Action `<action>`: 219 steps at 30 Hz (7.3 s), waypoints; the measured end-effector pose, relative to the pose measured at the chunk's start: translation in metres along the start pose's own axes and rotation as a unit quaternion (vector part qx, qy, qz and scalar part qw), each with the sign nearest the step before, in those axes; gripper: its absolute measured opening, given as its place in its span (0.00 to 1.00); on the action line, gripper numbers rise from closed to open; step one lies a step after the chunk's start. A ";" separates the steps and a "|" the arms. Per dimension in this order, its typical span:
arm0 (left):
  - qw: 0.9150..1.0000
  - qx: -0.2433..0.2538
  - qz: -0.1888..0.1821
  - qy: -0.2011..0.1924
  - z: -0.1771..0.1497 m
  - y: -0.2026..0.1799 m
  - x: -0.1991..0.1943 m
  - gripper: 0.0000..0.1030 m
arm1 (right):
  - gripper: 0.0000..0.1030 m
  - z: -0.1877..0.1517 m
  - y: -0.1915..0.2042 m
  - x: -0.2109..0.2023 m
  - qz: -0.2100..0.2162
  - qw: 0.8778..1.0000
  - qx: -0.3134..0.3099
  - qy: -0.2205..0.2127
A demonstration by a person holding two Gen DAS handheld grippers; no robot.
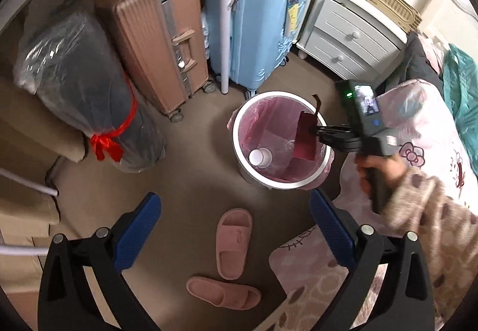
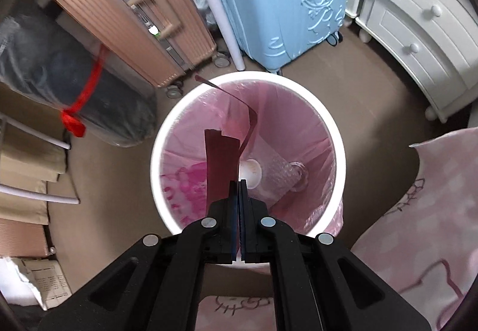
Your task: Collect trash
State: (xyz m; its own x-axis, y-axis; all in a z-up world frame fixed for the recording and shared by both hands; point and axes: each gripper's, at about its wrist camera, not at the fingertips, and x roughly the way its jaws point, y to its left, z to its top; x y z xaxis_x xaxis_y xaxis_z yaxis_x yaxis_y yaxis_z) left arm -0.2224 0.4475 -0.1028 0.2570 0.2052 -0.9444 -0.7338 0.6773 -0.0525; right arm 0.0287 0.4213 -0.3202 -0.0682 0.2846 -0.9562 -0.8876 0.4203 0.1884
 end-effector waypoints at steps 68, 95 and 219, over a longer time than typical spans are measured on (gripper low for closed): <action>0.936 0.307 -0.157 -0.075 -0.054 -0.448 -0.092 0.95 | 0.93 -0.473 -0.335 -0.481 -0.188 0.868 0.347 -0.302; 0.919 0.348 -0.179 -0.032 -0.087 -0.577 0.017 0.95 | 0.85 -0.497 -0.434 -0.393 -0.086 0.886 0.371 -0.265; 0.964 0.172 -0.205 -0.004 0.066 -0.059 0.122 0.01 | 0.00 -0.068 -0.044 -0.209 0.065 0.985 0.055 -0.152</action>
State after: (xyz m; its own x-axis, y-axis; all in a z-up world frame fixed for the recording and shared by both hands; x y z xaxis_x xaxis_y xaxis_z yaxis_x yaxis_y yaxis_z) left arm -0.1062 0.4798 -0.1939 0.4861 -0.1246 -0.8650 -0.3187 0.8963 -0.3082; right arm 0.0515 0.2849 -0.1437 -0.0231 0.5802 -0.8141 -0.8244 0.4497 0.3438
